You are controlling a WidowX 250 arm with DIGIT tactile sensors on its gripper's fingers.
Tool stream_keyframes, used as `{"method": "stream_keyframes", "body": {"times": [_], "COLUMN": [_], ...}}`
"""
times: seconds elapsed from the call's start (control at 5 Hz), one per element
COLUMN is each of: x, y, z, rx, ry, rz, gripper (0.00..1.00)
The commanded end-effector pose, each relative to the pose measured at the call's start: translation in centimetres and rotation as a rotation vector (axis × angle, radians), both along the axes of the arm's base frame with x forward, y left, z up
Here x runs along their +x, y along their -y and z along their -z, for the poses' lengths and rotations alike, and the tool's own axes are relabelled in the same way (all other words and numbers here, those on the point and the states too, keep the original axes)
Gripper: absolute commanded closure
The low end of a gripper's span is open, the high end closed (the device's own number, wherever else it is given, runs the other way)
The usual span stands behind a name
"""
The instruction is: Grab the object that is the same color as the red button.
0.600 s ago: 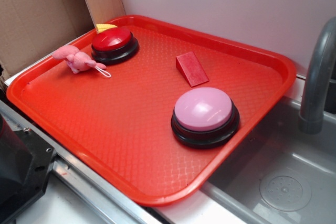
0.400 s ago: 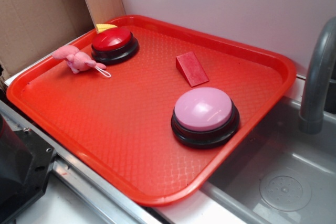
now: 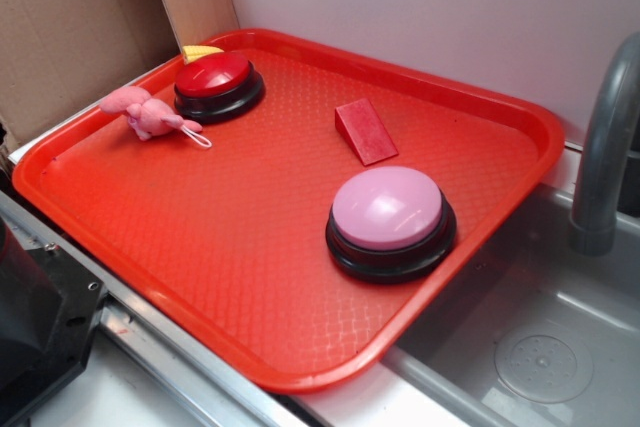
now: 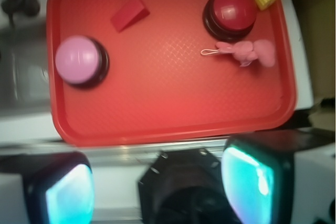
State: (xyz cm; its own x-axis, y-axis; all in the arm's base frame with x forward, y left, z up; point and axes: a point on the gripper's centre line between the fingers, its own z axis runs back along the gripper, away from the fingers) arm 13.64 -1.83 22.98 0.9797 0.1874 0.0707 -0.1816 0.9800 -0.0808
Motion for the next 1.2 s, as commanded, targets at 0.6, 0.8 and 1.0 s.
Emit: {"method": "stream_keyframes", "body": {"times": [0.6,0.8,1.0], "x": [13.9,16.2,17.7], "y": [0.3,0.0,-0.4], "z": [8.1,11.4,14.1], "rx": [-0.01,0.06,0.066], "ry": [0.287,0.279,0.242], "rz": [-0.758,-0.839,-0.88], "gripper": [0.0,0.0,0.0]}}
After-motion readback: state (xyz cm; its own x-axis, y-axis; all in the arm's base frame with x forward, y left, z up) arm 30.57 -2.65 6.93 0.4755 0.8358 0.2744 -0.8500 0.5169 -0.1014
